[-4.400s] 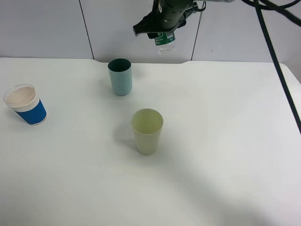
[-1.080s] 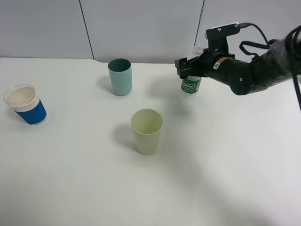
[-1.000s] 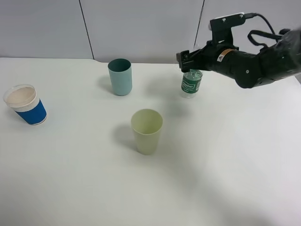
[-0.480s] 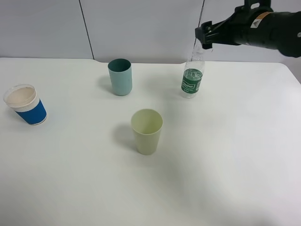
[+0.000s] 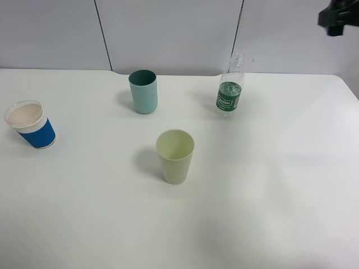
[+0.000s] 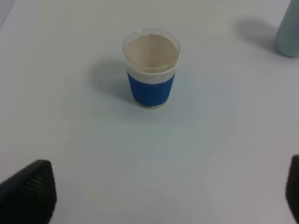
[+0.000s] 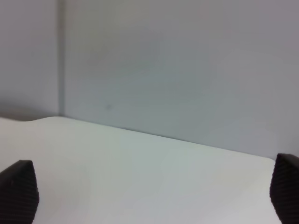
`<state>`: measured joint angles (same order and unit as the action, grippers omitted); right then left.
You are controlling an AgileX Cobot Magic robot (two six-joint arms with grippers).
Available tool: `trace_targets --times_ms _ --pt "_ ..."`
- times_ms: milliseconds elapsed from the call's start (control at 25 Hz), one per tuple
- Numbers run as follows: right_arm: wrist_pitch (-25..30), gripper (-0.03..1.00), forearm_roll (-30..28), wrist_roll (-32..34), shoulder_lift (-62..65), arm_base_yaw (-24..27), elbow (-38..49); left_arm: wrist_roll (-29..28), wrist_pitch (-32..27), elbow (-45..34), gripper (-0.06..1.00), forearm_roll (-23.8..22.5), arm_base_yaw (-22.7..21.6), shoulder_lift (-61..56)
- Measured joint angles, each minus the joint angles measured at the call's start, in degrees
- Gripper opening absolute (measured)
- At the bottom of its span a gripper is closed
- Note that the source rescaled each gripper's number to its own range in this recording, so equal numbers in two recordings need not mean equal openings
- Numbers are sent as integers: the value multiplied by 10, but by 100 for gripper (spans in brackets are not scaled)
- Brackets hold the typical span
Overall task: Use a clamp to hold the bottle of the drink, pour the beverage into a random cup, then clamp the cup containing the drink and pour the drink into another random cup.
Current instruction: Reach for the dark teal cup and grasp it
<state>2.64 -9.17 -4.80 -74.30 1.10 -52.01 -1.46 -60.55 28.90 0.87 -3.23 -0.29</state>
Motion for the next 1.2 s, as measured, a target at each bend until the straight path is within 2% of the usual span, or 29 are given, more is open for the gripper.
trace_targets --times_ms 80,160,560,880,1000,1200 --pt "36 100 0 28 55 36 0 0 0 0 100 0 0 0" --pt "66 100 -1 36 87 46 0 0 0 0 100 0 0 0" --pt "308 100 -16 48 265 52 3 0 0 0 100 0 0 0" --pt "322 100 -29 88 453 52 110 0 0 0 100 0 0 0" --pt "319 100 -30 93 541 52 162 0 0 0 100 0 0 0" --pt "319 100 -30 94 637 52 201 0 0 0 100 0 0 0"
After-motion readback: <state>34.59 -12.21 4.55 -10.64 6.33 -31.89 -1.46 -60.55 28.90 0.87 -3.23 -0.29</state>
